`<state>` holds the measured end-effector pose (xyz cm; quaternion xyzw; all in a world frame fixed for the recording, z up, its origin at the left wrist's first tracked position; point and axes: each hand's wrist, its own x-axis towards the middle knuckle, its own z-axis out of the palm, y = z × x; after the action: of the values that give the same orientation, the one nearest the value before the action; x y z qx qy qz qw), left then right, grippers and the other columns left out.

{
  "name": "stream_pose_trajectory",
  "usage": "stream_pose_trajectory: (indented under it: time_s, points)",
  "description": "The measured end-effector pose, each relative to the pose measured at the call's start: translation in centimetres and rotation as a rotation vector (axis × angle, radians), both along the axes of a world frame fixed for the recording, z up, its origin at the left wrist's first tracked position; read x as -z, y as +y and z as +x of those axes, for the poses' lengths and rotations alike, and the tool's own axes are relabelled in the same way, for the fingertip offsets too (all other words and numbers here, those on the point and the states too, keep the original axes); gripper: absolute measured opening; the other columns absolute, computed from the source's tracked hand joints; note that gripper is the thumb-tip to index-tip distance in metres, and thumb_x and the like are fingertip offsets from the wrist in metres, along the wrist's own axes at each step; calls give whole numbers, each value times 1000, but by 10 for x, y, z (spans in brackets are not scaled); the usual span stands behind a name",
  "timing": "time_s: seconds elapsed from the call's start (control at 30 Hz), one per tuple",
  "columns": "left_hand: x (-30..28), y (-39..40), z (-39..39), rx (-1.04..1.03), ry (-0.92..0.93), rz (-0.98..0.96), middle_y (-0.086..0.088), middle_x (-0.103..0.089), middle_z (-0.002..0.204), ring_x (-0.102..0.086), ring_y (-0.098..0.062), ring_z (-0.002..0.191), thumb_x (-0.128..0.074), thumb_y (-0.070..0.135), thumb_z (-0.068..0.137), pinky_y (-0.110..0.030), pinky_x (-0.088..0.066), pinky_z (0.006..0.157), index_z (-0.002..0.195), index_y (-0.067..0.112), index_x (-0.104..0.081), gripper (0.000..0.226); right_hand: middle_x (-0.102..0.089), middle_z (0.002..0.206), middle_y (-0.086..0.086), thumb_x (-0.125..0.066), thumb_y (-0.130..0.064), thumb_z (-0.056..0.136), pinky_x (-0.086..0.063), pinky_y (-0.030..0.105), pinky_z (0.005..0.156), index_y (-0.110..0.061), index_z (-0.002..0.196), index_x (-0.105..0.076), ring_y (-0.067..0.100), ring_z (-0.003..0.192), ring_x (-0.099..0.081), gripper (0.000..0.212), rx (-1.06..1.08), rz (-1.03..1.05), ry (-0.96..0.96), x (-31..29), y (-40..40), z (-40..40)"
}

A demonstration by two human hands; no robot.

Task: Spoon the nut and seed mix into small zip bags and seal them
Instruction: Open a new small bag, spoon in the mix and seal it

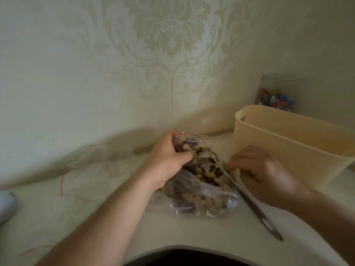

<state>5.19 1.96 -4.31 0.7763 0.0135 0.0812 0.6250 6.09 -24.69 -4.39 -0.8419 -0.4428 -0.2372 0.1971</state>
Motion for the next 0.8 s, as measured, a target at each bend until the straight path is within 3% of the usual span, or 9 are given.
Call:
stream_pose_trajectory:
  time_s: [0.07,0.17,0.23,0.4,0.47,0.57,0.63,0.73,0.8]
  points:
    - [-1,-1,-1,7,-11,-6,14,-78,106,-74,-3,93,-87,18,84,-37,-61,93,116,34,-55,48,-69,99,-20,-60,-9,100,-53,17,77,-36,115,-72,0,91,-65,33,102,176,177,-11,23,1]
    - [-1,-3,-2,35,-33,-17,12,-79,108,-75,-9,100,-89,23,83,-46,-59,98,118,31,-56,48,-66,105,-22,-72,-37,96,-52,9,69,-47,127,-59,-8,93,-62,35,234,354,546,-25,61,10]
    - [1,-4,-2,41,-59,-37,7,-79,110,-75,-13,105,-90,23,81,-49,-58,100,118,27,-59,48,-69,107,-19,-76,-46,91,-53,11,66,-44,125,-63,-8,89,-65,36,230,456,683,-27,76,19]
    - [2,-8,-4,55,-94,-96,4,-79,108,-75,-15,106,-92,14,77,-44,-59,101,116,27,-66,48,-79,81,-4,-78,-22,92,-57,20,66,-21,95,-80,6,75,-73,3,77,786,841,-21,89,19]
    - [-1,-10,-7,104,-83,-163,1,-79,111,-74,-17,109,-90,20,72,-41,-59,100,123,23,-65,57,-80,82,1,-77,-17,92,-62,27,70,-20,90,-78,15,78,-76,4,30,890,847,-19,88,18]
    - [-5,-13,-11,227,-55,-214,-3,-79,115,-74,-19,112,-83,22,73,-31,-59,96,127,20,-66,57,-79,78,1,-77,-16,93,-59,23,63,-23,84,-77,12,71,-75,11,64,996,815,-20,85,18]
    - [-5,-16,-13,240,-78,-202,-3,-80,113,-74,-18,110,-81,22,74,-28,-59,92,121,22,-70,48,-79,80,2,-76,-20,94,-59,27,66,-22,85,-77,13,73,-75,9,63,1026,858,-20,86,16]
    - [-6,-16,-13,213,-131,-225,-5,-79,113,-74,-21,112,-80,20,77,-28,-59,92,117,24,-74,41,-80,97,5,-71,-26,96,-62,39,83,-18,104,-78,23,93,-77,13,-59,985,994,-18,85,14]
    - [-8,-13,-14,210,-155,-229,-6,-80,112,-74,-19,110,-80,18,77,-26,-58,89,111,28,-78,36,-81,99,3,-71,-20,96,-62,35,84,-17,109,-77,21,96,-77,15,-113,923,1024,-18,84,12]
